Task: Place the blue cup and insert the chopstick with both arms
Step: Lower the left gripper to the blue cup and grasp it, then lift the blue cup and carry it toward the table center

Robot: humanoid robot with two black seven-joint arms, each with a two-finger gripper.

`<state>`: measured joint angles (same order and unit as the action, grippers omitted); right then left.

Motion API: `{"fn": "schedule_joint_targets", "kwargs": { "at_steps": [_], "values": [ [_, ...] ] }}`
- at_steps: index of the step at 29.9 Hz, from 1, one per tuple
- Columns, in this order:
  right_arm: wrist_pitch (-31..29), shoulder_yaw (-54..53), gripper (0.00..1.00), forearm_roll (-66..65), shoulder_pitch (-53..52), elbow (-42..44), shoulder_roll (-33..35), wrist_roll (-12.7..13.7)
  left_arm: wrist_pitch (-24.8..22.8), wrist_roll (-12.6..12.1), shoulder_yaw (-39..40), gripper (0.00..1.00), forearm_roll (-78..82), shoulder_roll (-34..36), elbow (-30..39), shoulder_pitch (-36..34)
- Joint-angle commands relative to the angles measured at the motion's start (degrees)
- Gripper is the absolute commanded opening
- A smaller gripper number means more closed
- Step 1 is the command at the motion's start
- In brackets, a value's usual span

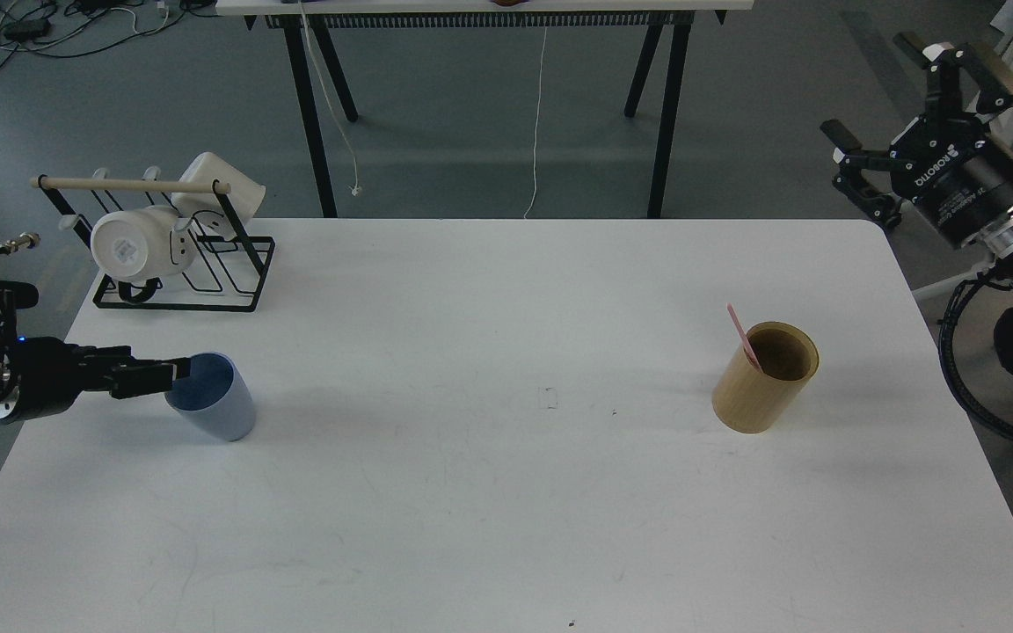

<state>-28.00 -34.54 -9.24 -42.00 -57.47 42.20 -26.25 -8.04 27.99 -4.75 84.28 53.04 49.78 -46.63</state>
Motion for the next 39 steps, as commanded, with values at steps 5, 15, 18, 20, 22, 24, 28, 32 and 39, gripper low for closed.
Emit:
{"fn": "schedule_joint_targets", "kwargs": {
  "at_steps": [5, 15, 18, 20, 22, 24, 28, 32, 39],
  "values": [
    [0.00, 0.00, 0.99, 0.01, 0.16, -0.01, -0.01, 0.06, 0.04, 0.01, 0.00, 0.78, -0.08, -3.56, -4.51, 2.50],
    [0.00, 0.00, 0.99, 0.01, 0.60, -0.01, -0.01, 0.06, 1.35, 0.01, -0.17, 0.35, 1.14, -3.48, -4.52, 2.85],
    [0.00, 0.00, 0.99, 0.01, 0.86, -0.01, -0.01, 0.06, 3.55, 0.01, -0.09, 0.28, 4.57, -3.47, -4.52, 2.77],
    [0.00, -0.09, 0.99, 0.01, 0.95, -0.01, -0.01, -0.02, 3.82, 0.01, 0.00, 0.21, 5.28, -3.47, -4.52, 2.59],
    [0.00, -0.09, 0.99, 0.01, 1.04, -0.01, -0.01, -0.02, 3.91, 0.01, 0.00, 0.10, 5.19, -3.39, -4.52, 2.51],
    [0.00, -0.09, 0.99, 0.01, 1.04, -0.01, -0.01, -0.02, 4.87, 0.01, 0.00, 0.06, 5.19, -3.30, -4.52, 2.42],
    [0.00, -0.09, 0.99, 0.01, 1.30, -0.01, -0.01, -0.02, 5.84, 0.01, 0.00, 0.01, 5.28, -2.95, -3.82, 2.33],
    [0.00, -0.09, 0.99, 0.01, 1.39, 0.43, -0.01, -0.02, 5.84, 0.01, 0.53, 0.00, 5.19, -2.33, -3.64, 1.89],
    [0.00, -1.05, 0.99, 0.01, 1.39, 3.32, -0.10, 0.06, 1.81, 0.01, 0.97, 0.00, 4.84, 0.13, 8.73, -6.18]
  ]
}}
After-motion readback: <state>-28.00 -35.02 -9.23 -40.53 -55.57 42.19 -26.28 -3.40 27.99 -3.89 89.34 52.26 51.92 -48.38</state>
